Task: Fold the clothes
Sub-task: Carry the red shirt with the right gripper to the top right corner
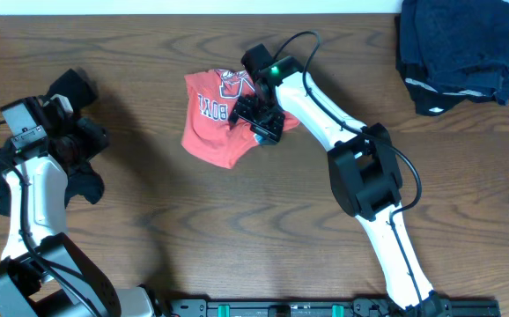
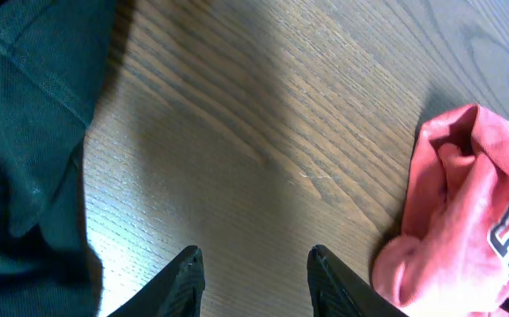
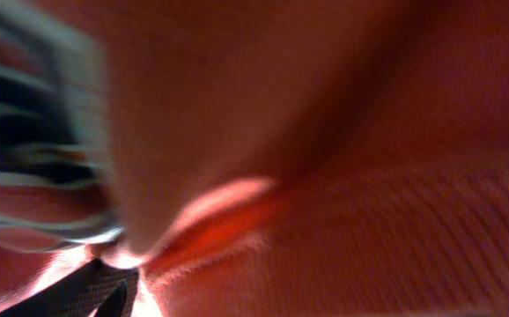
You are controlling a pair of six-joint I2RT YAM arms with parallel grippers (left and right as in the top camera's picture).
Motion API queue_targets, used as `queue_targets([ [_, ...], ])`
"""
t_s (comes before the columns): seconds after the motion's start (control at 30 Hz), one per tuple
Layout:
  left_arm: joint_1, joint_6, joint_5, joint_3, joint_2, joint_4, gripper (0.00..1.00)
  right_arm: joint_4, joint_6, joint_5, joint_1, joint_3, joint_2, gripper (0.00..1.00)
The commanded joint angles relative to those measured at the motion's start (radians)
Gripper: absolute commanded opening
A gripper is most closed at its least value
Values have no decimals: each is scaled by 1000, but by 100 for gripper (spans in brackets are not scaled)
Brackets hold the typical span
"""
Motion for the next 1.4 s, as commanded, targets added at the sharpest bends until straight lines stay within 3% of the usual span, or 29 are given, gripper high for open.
queue_targets([
  [0.0, -1, 13, -8, 5, 13, -1, 41, 82, 41, 15, 14, -50, 0, 79],
  [0.07, -1, 14, -8, 5, 13, -1, 41, 140, 40, 33, 24, -63, 0, 77],
  [0.13, -1, 14, -8, 5, 13, -1, 41, 179, 39, 50, 36, -66, 0, 68],
  [0.23, -1, 14, -8, 5, 13, -6, 41, 223, -11, 61, 51, -66, 0, 31],
  [0.3, -1, 14, -8, 5, 13, -8, 41, 250, -88, 61, 60, -66, 0, 14],
  [0.37, -1, 14, -9, 5, 13, -8, 41, 277, -195, 61, 61, -65, 0, 13],
  [0.43, -1, 14, -9, 5, 13, -8, 41, 293, -299, 55, 56, -65, -1, 2],
  [0.57, -1, 14, -9, 5, 13, -8, 41, 290, -484, -16, 13, -63, -16, 1],
  [0.93, -1, 14, -9, 5, 13, -8, 41, 163, -778, -45, -160, -63, -197, 1],
  [1.37, -1, 13, -8, 5, 13, -8, 41, 245, -830, -39, -258, -63, -393, 1],
])
